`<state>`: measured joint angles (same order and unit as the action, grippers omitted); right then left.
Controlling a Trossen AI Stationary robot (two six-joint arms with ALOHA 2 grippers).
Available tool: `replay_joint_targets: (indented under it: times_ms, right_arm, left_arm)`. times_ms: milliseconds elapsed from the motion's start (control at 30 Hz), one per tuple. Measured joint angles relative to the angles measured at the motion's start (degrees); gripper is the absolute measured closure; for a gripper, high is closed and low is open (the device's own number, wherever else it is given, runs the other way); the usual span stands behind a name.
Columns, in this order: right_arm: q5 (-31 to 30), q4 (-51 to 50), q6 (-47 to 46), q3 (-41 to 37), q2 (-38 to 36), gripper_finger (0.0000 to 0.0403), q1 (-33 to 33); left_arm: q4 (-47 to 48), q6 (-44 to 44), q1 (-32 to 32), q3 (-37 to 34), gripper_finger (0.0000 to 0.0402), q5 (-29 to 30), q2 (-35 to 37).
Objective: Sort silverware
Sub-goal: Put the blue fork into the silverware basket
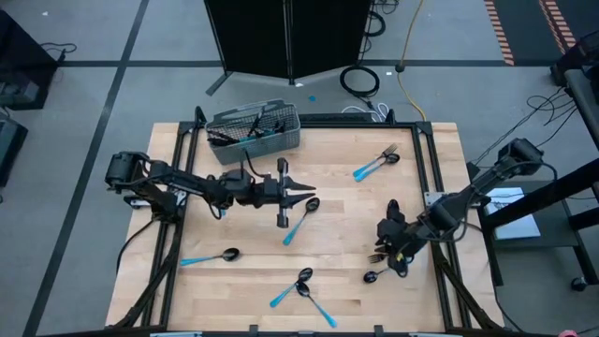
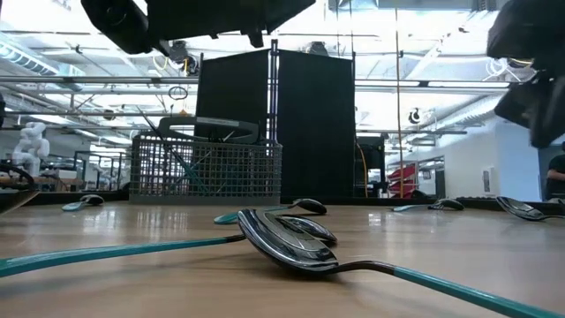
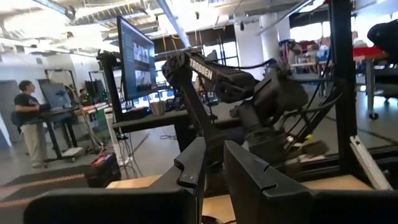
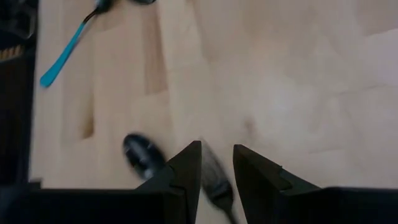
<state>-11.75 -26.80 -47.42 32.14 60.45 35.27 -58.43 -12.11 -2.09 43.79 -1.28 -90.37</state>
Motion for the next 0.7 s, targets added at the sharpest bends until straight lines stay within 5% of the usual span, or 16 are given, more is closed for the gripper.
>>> replay_joint_targets:
  times_ms: [400, 700]
  right_arm:
    - [6.3, -0.8, 4.1, 0.0, 0.0, 0.0316, 6.1]
    - [5.7, -7.4, 5.4, 0.0, 0.7, 0.0316, 7.6]
  left_arm:
    - [1.8, -3.3, 1.8, 1.7, 0.0331, 3.3, -3.0]
    - [26.6, -4.6, 2.2, 19.8, 0.0246, -0.4, -10.5]
